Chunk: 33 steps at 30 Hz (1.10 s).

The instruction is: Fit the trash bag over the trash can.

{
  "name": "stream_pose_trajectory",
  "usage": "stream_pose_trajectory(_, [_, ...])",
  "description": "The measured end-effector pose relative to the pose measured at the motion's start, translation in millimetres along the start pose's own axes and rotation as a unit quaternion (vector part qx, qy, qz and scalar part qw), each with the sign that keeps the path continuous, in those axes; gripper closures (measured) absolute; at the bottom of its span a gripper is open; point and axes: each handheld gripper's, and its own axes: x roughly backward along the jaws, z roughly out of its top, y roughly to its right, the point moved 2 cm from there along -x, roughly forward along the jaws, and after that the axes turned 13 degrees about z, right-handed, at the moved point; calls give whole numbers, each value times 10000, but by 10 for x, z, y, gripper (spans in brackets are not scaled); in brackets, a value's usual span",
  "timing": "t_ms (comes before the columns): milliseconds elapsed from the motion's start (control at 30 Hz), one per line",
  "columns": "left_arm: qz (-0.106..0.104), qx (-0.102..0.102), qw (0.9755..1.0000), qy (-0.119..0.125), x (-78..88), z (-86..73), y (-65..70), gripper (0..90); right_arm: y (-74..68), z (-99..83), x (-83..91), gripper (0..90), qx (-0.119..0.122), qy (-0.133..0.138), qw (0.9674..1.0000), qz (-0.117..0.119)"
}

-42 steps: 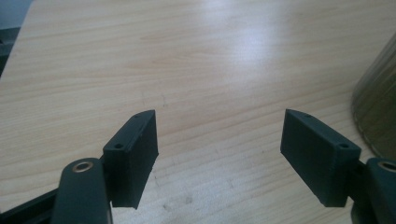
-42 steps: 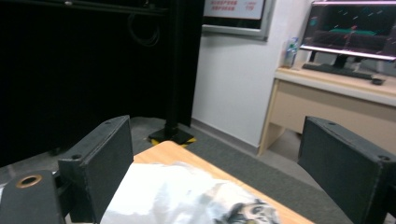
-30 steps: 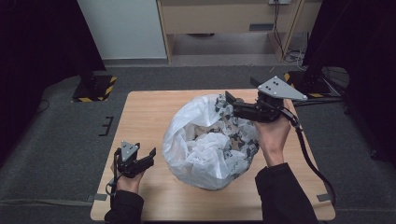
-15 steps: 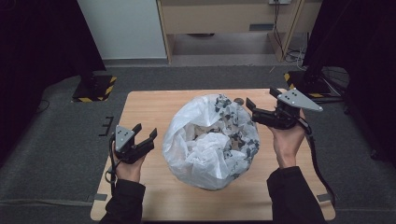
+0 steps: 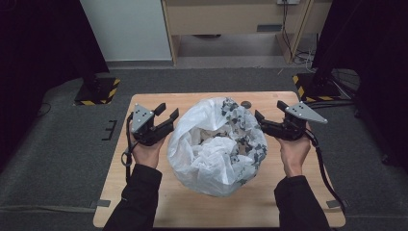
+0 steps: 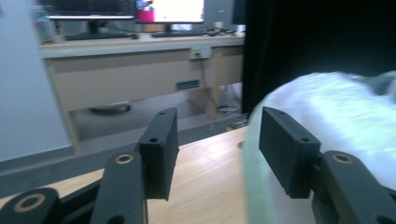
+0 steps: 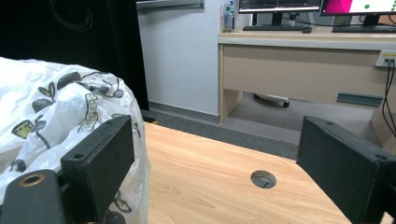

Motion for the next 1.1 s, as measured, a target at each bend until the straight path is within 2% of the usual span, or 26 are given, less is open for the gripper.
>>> stream_pose_trajectory(100, [-277, -149, 9995, -3, -37, -13, 90, 511, -1, -35, 2, 112, -1, -31, 10000, 23])
stream_pose_trajectory(167, [-362, -183, 9992, -40, -57, -29, 118, 550, 0, -60, 2, 112, -12, -37, 10000, 23])
stream_pose_trajectory(233, [-467, -63, 9989, -47, -74, -41, 109, 576, -1, -86, -6, 112, -46, -53, 10000, 45])
stream_pose_trajectory(333, [-647, -14, 9979, -94, -65, -60, 93, 626, -3, -116, -22, 112, -57, -87, 9999, 76])
stream_pose_trajectory(433, [-736, -9, 9972, -91, -43, -63, 95, 684, 0, -140, -31, 112, -84, -77, 9999, 101])
stream_pose_trajectory(633, [-696, -48, 9975, -76, -36, -62, 114, 711, -6, -196, -69, 123, -123, -56, 9996, 250])
stream_pose_trajectory(700, [-620, -89, 9980, -62, -34, -61, 132, 723, -3, -221, -76, 123, -189, -28, 9994, 279])
stream_pose_trajectory(800, [-441, -180, 9989, -36, -29, -54, 160, 740, -8, -257, -91, 121, -148, -104, 9994, 304])
stream_pose_trajectory(867, [-374, -207, 9991, -74, -29, -48, 161, 745, -11, -280, -98, 122, -144, -122, 9994, 286])
stream_pose_trajectory(967, [-246, -342, 9988, -268, -52, -83, 174, 757, -15, -295, -104, 122, -158, -134, 9993, 297])
stream_pose_trajectory(1100, [-406, -70, 9984, -380, -71, -191, 174, 789, -31, -330, -108, 133, -207, -96, 9992, 322])
